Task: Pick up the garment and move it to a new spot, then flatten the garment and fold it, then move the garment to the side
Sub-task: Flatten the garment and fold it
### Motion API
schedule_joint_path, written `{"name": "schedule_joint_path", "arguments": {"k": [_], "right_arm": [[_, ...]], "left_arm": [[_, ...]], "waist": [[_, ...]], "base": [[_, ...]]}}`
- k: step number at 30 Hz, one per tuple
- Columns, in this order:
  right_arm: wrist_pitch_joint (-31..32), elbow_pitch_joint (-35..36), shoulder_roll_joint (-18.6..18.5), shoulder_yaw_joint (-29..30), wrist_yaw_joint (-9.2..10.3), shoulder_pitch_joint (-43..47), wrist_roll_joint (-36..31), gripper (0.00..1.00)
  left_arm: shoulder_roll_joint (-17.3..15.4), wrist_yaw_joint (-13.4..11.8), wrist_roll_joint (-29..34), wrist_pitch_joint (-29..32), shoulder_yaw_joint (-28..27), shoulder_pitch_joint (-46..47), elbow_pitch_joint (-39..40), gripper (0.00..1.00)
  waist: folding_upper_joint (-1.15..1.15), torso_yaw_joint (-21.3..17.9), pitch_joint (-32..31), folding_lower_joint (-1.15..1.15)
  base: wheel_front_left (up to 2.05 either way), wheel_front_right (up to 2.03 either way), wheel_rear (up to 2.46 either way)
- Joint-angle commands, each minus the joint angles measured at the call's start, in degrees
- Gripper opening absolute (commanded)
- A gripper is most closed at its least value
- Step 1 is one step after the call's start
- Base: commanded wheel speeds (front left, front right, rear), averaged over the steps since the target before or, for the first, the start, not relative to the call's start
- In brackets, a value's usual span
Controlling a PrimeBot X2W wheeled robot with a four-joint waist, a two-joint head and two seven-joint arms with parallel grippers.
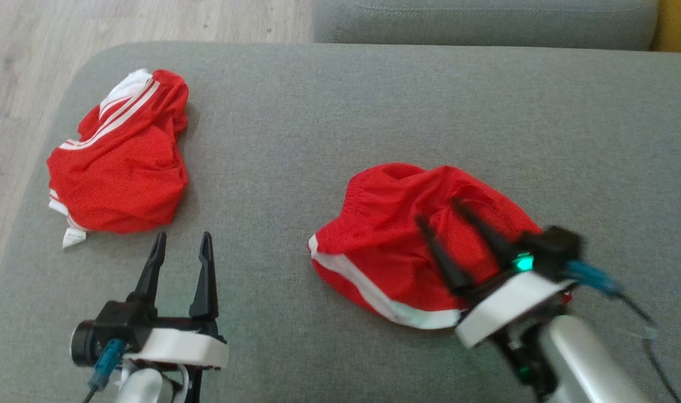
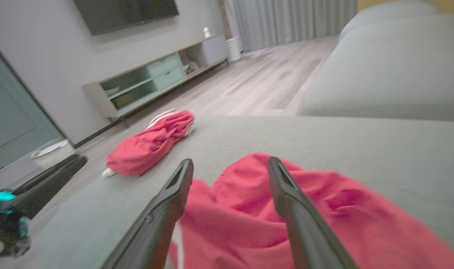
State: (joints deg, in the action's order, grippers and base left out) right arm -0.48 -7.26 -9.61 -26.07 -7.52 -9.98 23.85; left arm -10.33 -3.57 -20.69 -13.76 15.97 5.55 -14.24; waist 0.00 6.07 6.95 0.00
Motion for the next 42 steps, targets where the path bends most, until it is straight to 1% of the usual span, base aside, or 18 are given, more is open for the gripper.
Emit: {"name": "schedule_joint_path", "arguments": {"k": [1, 6, 8, 10, 12, 16, 25, 28, 31, 34, 36, 37, 39, 42], "right_arm": [[-1.1, 3.41, 0.86, 1.99, 0.03, -0.1, -1.71, 1.0], [-2.63, 9.9, 3.88, 15.83, 0.03, 5.47, -9.54, 1.0], [-2.51, 12.41, 4.91, 19.79, 0.03, 7.63, -11.67, 1.0], [-2.07, 14.5, 5.62, 22.41, 0.03, 9.65, -13.07, 1.0], [-1.35, 16.11, 6.12, 23.99, 0.03, 11.41, -13.85, 1.0], [-0.66, 17.77, 6.58, 25.18, 0.03, 14.11, -13.98, 1.0], [-0.54, 18.15, 6.71, 25.05, 0.03, 15.35, -11.96, 1.0], [-0.25, 18.1, 6.72, 24.76, 0.03, 15.27, -11.66, 1.0], [0.06, 18.08, 6.72, 24.49, 0.03, 15.15, -11.49, 1.0], [0.48, 18.08, 6.72, 23.97, 0.03, 14.73, -11.5, 1.0], [0.67, 18.06, 6.72, 23.48, 0.03, 14.35, -11.46, 1.0], [0.67, 18.06, 6.72, 23.48, 0.03, 14.35, -11.46, 1.0], [0.89, 17.93, 6.72, 23.09, 0.03, 14.04, -11.17, 1.0], [1.13, 17.68, 6.72, 22.58, 0.03, 13.73, -10.93, 1.0]], "left_arm": [[-1.49, -0.43, -0.14, -0.35, -2.59, 1.15, 2.08, 1.0], [-2.32, -1.05, 0.21, 0.39, -2.46, 0.39, 3.35, 1.0], [-2.64, -1.33, 0.34, 0.78, -2.4, 0.05, 3.93, 1.0], [-3.0, -1.57, 0.48, 1.16, -2.34, -0.33, 4.5, 1.0], [-3.34, -1.74, 0.53, 1.57, -2.28, -0.7, 5.01, 1.0], [-3.94, -2.04, 0.74, 2.34, -2.06, -1.17, 5.9, 1.0], [-4.83, -2.24, 1.14, 3.55, -1.22, -1.3, 7.2, 1.0], [-5.18, -0.95, 1.72, 4.84, 0.56, -0.32, 7.66, 1.0], [-4.93, 2.42, 1.54, 8.5, 4.19, 1.58, 7.87, 1.0], [-4.26, 6.27, 0.87, 14.33, 8.54, 3.83, 7.27, 1.0], [-4.05, 7.84, 0.6, 18.15, 11.04, 5.29, 6.28, 1.0], [-4.05, 7.84, 0.6, 18.15, 11.04, 5.29, 6.28, 1.0], [-3.94, 8.74, 0.44, 20.77, 12.85, 6.79, 5.31, 1.0], [-3.88, 9.25, 0.4, 23.41, 14.24, 8.8, 3.4, 1.0]], "waist": [[0.0, -0.31, -0.39, 0.0], [0.0, -0.78, -1.27, 0.0], [0.0, -0.97, -1.49, 0.0], [0.0, -1.21, -1.7, 0.0], [0.0, -1.45, -1.79, 0.0], [0.0, -1.77, -1.95, 0.0], [0.0, -2.14, -1.75, 0.0], [0.0, -2.07, -1.45, 0.0], [0.0, -1.91, -0.87, 0.0], [0.0, -2.08, 0.0, 0.0], [0.0, -2.43, 0.59, 0.0], [0.0, -2.43, 0.59, 0.0], [0.0, -2.87, 1.19, 0.0], [0.0, -3.64, 2.01, 0.0]], "base": [[0.0, 0.0, 0.0], [0.0, 0.0, 0.0], [0.0, 0.0, 0.0], [0.0, 0.0, 0.0], [0.0, 0.0, 0.0], [0.0, 0.0, 0.0], [0.0, 0.0, 0.0], [0.0, 0.0, 0.0], [0.0, 0.0, 0.0], [0.0, 0.0, 0.0], [0.0, 0.0, 0.0], [0.0, 0.0, 0.0], [0.0, 0.0, 0.0], [0.0, 0.0, 0.0]]}}
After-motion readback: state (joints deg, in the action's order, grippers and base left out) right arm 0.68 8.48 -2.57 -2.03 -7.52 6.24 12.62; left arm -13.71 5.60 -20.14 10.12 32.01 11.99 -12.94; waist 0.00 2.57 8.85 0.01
